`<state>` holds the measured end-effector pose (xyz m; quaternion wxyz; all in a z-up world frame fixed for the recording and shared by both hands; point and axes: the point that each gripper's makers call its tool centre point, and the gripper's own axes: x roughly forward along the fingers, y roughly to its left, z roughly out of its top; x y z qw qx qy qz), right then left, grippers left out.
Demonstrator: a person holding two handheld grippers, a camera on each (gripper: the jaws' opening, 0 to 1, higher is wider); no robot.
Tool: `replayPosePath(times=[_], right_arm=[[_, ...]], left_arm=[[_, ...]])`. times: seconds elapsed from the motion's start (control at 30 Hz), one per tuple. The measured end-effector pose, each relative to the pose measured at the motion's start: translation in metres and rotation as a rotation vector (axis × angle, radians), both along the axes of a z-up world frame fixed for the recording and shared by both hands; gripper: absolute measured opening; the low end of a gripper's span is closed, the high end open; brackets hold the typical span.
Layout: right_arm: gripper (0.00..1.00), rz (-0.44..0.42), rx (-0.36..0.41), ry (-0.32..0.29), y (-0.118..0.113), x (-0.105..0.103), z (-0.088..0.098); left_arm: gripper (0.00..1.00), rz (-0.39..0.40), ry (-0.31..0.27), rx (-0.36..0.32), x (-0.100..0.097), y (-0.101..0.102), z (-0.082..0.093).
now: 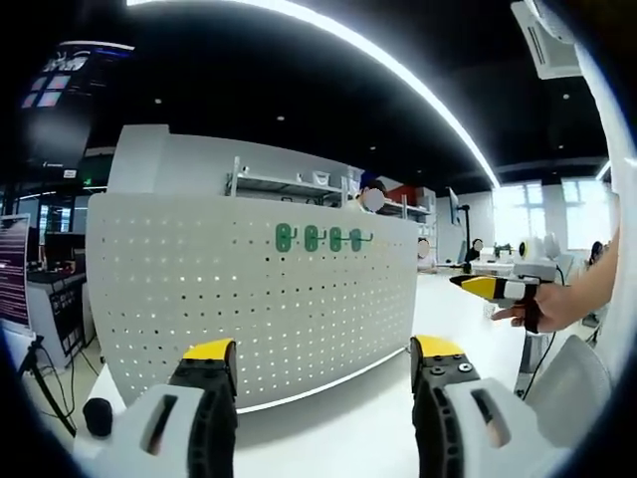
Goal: Insert the hook assembly into the mounting plate slot until the hook locks in place.
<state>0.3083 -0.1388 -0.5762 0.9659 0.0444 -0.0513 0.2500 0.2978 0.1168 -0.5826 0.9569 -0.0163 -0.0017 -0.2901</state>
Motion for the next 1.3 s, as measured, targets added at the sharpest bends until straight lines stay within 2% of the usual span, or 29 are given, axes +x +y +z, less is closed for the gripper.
replayPosePath(times=[0.23,0.57,0.83,1.3], right_arm=[[0.64,-0.009,-0.003,0.005,-0.003,-0.009,-0.002],[0.64,-0.006,0.006,0.017,-0.001,-0.011,-0.005],[0.68,0.000,-0.006,0.026,-0.002,-0.020,-0.013],[0.69,-0.014,-0.049,0.030,-0.009,-0.034,-0.018]], left_arm=[[0.75,-0.003,0.009,0.006,-0.006,0.001,-0.003],[0.75,0.002,0.014,0.000,-0.008,0.003,-0.005],[0.76,0.018,0.018,0.022,-0.015,0.013,-0.010],[0.80,0.047,0.025,0.069,-0.024,0.023,-0.021]])
